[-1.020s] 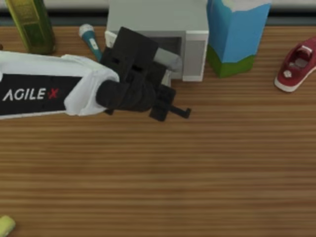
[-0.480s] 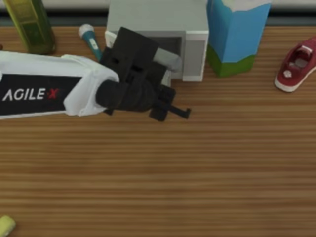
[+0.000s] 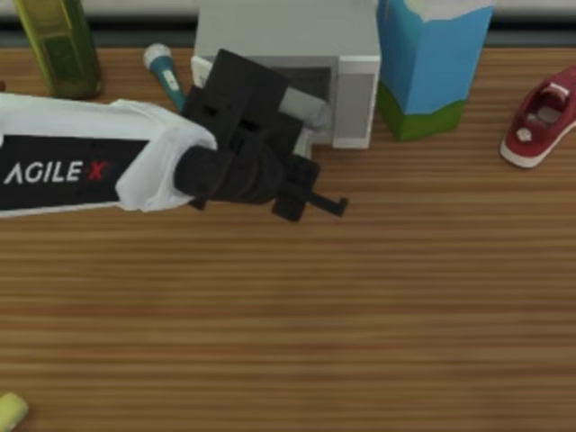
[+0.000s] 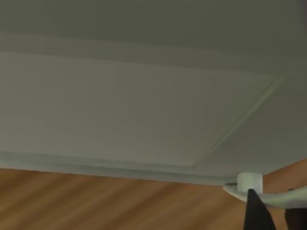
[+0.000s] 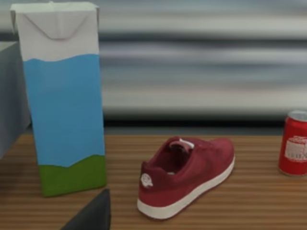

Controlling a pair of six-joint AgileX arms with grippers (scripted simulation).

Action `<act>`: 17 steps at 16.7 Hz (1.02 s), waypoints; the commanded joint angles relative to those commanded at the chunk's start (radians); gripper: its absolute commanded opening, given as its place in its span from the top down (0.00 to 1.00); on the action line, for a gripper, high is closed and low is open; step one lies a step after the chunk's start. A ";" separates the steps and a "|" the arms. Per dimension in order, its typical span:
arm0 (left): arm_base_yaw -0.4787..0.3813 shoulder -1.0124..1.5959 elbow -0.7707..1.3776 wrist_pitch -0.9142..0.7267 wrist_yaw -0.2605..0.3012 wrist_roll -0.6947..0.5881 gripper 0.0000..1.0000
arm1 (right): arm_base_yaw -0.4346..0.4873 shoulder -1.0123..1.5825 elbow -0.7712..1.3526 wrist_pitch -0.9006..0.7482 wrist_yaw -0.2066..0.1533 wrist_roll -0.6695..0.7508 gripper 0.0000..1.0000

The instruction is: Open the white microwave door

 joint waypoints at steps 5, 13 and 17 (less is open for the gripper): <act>0.000 0.000 0.000 0.000 0.000 0.000 1.00 | 0.000 0.000 0.000 0.000 0.000 0.000 0.00; 0.014 -0.017 -0.023 0.005 0.033 0.038 1.00 | 0.000 0.000 0.000 0.000 0.000 0.000 0.00; 0.015 -0.018 -0.024 0.005 0.035 0.040 1.00 | 0.000 0.000 0.000 0.000 0.000 0.000 0.00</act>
